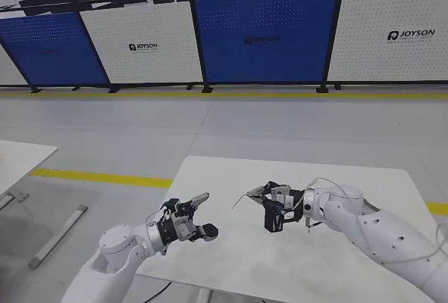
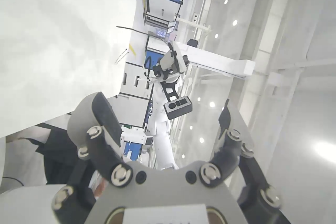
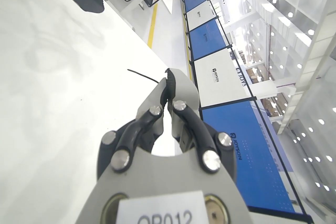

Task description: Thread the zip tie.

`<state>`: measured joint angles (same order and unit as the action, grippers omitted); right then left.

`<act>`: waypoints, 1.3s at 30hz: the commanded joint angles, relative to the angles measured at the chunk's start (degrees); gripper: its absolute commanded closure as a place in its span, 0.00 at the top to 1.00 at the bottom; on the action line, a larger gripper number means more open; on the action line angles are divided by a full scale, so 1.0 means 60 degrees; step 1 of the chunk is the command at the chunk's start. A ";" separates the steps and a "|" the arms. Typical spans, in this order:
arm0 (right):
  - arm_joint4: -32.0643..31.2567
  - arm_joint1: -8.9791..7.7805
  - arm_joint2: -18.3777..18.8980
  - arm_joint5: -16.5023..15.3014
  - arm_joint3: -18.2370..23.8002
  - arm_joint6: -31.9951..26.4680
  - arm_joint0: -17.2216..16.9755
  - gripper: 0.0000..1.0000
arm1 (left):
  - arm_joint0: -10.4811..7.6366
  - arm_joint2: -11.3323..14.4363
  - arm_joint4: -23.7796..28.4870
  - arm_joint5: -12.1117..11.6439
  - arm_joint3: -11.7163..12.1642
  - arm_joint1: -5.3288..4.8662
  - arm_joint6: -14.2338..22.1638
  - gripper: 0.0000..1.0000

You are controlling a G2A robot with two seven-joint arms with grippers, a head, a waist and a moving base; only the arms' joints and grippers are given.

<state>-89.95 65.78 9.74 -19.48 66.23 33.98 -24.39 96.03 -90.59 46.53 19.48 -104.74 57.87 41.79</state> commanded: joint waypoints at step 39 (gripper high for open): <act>0.0000 -0.0227 0.0000 0.0206 0.1477 -0.2073 0.0081 0.00 | -0.1705 0.2352 0.2508 0.0000 0.0241 0.0200 -0.5433 1.00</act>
<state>-89.95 64.42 9.74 -18.24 75.09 21.54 -23.90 85.78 -76.45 61.54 19.50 -103.28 59.07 9.13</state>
